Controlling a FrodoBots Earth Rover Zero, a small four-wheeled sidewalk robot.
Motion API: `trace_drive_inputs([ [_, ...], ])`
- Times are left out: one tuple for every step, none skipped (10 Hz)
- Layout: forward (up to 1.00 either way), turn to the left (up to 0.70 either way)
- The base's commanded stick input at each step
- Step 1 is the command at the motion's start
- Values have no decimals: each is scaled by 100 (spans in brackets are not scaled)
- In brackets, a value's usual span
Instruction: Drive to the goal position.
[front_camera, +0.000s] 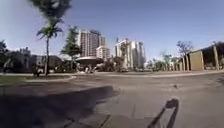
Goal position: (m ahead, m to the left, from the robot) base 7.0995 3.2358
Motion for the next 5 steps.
trace_drive_inputs([
  [70, 1],
  [70, 1],
  [70, 1],
  [70, 4],
  [70, 6],
])
